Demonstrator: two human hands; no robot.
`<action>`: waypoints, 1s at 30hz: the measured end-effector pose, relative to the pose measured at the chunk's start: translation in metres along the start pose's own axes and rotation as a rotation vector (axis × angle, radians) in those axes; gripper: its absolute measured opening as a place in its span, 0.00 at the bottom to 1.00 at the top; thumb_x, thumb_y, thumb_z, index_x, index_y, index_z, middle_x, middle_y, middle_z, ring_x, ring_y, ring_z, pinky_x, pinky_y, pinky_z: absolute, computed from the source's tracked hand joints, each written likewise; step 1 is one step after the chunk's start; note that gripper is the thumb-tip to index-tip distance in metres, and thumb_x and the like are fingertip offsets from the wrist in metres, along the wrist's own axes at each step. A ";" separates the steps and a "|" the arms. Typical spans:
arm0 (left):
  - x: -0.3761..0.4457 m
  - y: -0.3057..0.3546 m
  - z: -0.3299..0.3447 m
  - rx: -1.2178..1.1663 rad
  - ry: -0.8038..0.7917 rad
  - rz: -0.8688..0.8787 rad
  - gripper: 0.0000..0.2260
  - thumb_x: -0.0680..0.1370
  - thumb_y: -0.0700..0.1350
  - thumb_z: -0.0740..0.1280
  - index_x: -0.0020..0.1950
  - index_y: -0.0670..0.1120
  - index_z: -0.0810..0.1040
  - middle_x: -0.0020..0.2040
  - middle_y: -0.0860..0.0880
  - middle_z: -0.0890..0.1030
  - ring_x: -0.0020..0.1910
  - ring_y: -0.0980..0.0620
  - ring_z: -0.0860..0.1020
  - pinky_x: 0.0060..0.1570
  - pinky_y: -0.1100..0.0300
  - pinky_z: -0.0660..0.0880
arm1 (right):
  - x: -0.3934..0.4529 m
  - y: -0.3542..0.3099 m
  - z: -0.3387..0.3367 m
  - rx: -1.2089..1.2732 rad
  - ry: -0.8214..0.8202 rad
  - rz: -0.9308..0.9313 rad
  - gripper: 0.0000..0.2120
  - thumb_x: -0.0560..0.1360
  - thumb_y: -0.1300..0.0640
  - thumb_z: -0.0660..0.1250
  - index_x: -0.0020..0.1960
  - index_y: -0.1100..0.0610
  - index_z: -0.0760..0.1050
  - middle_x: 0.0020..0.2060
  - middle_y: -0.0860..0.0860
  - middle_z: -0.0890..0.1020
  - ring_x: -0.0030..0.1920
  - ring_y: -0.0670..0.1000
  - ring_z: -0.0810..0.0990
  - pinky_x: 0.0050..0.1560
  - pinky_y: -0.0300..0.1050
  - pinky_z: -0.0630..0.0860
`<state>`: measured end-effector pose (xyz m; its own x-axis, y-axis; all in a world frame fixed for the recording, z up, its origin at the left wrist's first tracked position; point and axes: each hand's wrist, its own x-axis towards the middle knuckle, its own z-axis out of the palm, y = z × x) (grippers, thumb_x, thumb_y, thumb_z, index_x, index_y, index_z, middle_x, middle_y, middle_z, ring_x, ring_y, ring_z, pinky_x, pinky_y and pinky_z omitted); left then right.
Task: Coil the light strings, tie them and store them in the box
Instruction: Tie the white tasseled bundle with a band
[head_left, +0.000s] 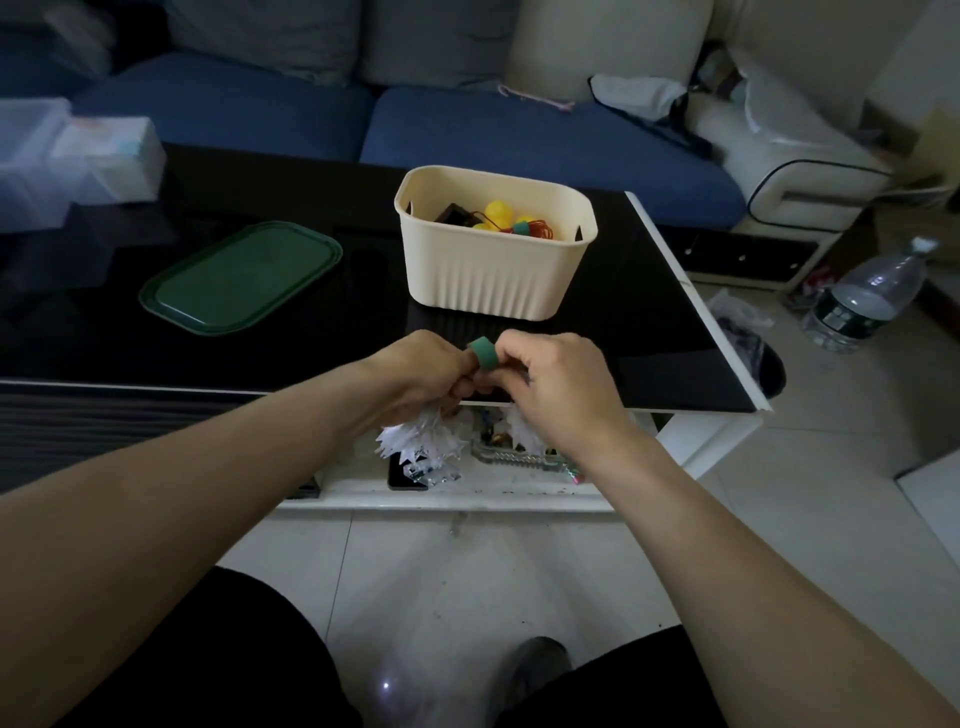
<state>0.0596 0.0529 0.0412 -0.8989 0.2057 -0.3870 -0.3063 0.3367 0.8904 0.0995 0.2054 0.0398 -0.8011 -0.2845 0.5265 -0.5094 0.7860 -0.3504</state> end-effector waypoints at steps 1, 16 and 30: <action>-0.001 0.000 -0.002 -0.014 -0.019 -0.026 0.18 0.82 0.37 0.60 0.32 0.41 0.73 0.20 0.50 0.71 0.28 0.51 0.69 0.28 0.63 0.66 | 0.000 -0.003 0.001 -0.022 -0.013 -0.021 0.09 0.74 0.56 0.75 0.40 0.58 0.77 0.29 0.49 0.79 0.29 0.54 0.76 0.28 0.49 0.72; -0.016 0.003 -0.014 -0.170 -0.175 -0.155 0.22 0.86 0.52 0.51 0.47 0.38 0.76 0.24 0.47 0.77 0.19 0.58 0.68 0.23 0.66 0.63 | 0.002 -0.006 0.016 0.382 -0.181 0.462 0.08 0.75 0.55 0.76 0.39 0.53 0.79 0.31 0.44 0.80 0.30 0.36 0.76 0.33 0.29 0.70; -0.009 0.000 -0.010 -0.247 -0.326 -0.094 0.14 0.80 0.50 0.63 0.45 0.40 0.79 0.26 0.49 0.69 0.24 0.55 0.63 0.32 0.61 0.59 | -0.003 0.002 0.001 0.573 -0.009 0.583 0.10 0.68 0.55 0.81 0.41 0.56 0.81 0.32 0.50 0.85 0.32 0.46 0.84 0.34 0.37 0.78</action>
<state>0.0648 0.0413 0.0471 -0.7293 0.4781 -0.4895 -0.4836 0.1460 0.8630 0.1005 0.2073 0.0373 -0.9883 0.0774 0.1318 -0.0894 0.4069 -0.9091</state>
